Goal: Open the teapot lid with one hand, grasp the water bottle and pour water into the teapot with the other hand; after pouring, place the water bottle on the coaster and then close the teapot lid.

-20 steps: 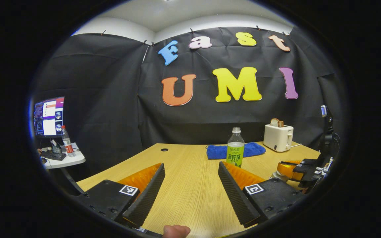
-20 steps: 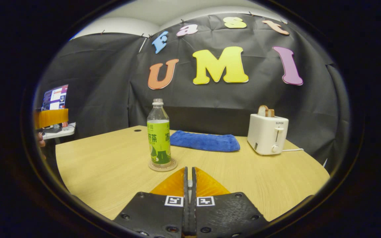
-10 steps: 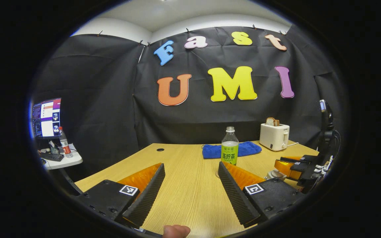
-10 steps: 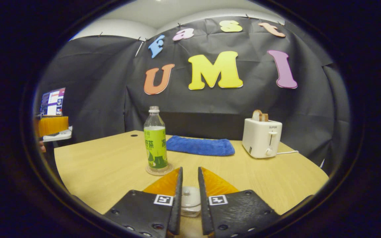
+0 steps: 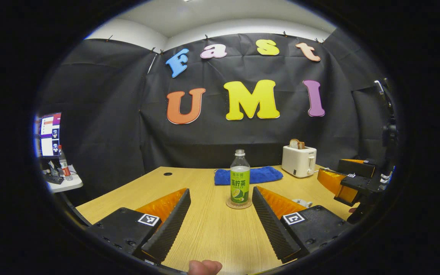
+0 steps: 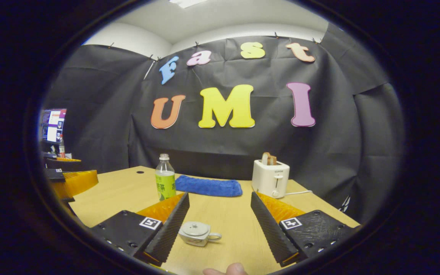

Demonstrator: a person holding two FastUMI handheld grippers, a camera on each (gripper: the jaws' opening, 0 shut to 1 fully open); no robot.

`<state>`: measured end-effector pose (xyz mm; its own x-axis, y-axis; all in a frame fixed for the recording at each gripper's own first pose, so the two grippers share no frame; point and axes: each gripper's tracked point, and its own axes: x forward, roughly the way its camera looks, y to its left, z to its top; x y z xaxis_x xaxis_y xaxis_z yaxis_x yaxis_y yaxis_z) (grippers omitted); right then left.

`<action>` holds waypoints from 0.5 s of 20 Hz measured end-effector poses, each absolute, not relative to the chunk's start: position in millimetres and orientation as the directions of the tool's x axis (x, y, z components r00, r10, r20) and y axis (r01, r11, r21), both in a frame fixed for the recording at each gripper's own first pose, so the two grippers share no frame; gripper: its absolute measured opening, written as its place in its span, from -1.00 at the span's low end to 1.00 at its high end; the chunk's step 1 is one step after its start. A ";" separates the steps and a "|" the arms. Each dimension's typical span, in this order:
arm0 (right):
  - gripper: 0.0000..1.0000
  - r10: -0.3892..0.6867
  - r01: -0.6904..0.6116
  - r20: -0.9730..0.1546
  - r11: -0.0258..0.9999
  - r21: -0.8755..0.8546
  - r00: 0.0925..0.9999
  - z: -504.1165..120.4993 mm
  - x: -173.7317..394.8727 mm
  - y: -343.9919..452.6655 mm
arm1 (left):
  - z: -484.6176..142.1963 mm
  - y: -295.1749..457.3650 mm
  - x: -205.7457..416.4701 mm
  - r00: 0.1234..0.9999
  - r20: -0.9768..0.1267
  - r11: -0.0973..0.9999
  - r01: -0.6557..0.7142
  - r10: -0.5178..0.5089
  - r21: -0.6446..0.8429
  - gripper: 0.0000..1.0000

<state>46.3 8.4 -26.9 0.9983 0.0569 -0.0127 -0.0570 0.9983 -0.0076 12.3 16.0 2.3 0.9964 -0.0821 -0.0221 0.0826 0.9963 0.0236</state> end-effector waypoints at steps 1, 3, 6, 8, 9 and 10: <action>0.96 0.048 -0.048 -0.001 0.999 -0.012 0.999 -21.0 36.1 6.8 | 4.6 12.5 10.0 0.996 -0.017 0.996 0.083 -0.083 0.023 1.00; 0.94 0.032 -0.032 0.020 0.999 -0.003 0.999 -12.7 16.3 3.6 | 9.4 4.1 4.8 0.996 -0.005 0.996 0.088 -0.088 -0.004 1.00; 0.93 0.006 -0.006 0.021 1.000 0.000 1.000 -9.4 -5.6 -0.9 | 15.3 -6.6 -3.4 0.994 0.009 0.994 0.110 -0.110 -0.022 1.00; 0.91 -0.008 0.008 0.021 1.000 0.006 1.000 -7.5 -15.7 -4.6 | 22.8 -5.9 -6.6 0.994 0.032 0.995 0.101 -0.101 -0.003 1.00; 0.91 -0.014 0.014 0.024 1.000 0.012 1.000 -5.7 -18.8 -6.0 | 24.9 -6.3 -9.1 0.994 0.036 0.995 0.100 -0.100 -0.005 1.00; 0.92 -0.018 0.018 0.022 1.000 0.016 1.000 -4.4 -20.5 -6.9 | 25.2 -9.3 -10.5 0.994 0.034 0.994 0.106 -0.105 -0.012 1.00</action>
<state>-20.5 -6.9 -4.4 0.9996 -0.0185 0.0224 0.0181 0.9997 0.0165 -10.5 -9.3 25.2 0.9939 -0.1052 0.0340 0.1057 0.9943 -0.0120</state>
